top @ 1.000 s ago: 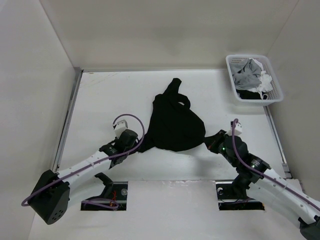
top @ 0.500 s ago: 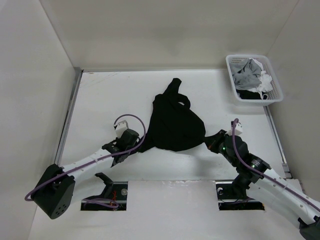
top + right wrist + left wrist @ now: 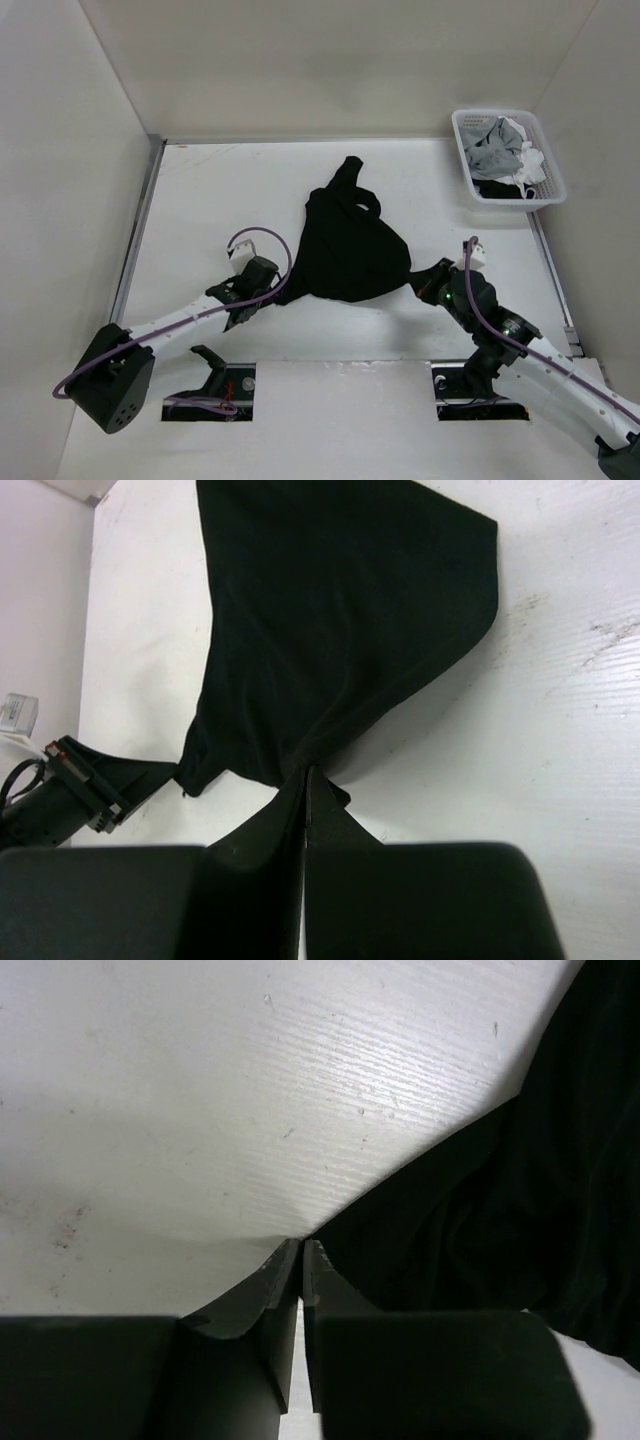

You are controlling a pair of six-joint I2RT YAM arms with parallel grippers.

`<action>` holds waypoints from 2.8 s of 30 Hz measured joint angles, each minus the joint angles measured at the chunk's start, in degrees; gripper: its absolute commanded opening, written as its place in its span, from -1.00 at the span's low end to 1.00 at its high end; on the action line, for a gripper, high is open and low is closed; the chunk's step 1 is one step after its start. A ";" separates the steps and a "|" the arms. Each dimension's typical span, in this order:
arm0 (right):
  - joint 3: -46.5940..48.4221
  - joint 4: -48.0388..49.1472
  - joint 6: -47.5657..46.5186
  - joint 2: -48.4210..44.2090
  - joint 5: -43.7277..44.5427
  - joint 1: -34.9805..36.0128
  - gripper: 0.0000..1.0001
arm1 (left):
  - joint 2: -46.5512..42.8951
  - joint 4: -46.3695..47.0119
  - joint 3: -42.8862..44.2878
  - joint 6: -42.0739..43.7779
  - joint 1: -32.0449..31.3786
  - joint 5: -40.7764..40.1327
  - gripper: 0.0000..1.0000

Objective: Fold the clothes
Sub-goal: Flatten the tank top out

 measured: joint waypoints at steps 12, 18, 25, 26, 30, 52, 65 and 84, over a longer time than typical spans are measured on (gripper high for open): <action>17.44 -5.11 -7.54 -0.39 0.61 -1.18 -1.00 | -17.92 -13.38 22.23 5.66 2.32 -1.31 -1.00; 44.68 -9.20 -15.85 4.09 5.29 1.62 -1.00 | -21.20 -15.06 49.00 12.33 2.86 -4.94 -1.00; 73.79 -8.20 -25.40 10.25 12.59 13.68 -1.00 | -21.07 -14.38 71.43 18.93 2.97 -8.83 -1.00; 75.80 -8.07 -26.43 10.71 13.68 15.54 -1.00 | -21.09 -14.01 73.07 19.47 2.99 -9.01 -1.00; 77.81 -7.37 -29.99 12.66 17.70 21.68 -1.00 | -20.92 -13.00 74.20 20.68 2.97 -9.79 -1.00; 109.68 -13.09 -23.87 72.48 -13.84 -21.84 -1.00 | 28.30 -9.79 82.68 14.38 30.51 6.71 -1.00; 103.82 -10.23 -22.12 53.55 -18.36 -22.95 -1.00 | 14.03 -5.22 84.72 15.17 30.99 8.11 -1.00; 8.04 -16.59 -4.28 -10.91 -1.44 15.72 -1.00 | -41.35 -24.20 15.61 8.94 14.51 -2.43 -1.00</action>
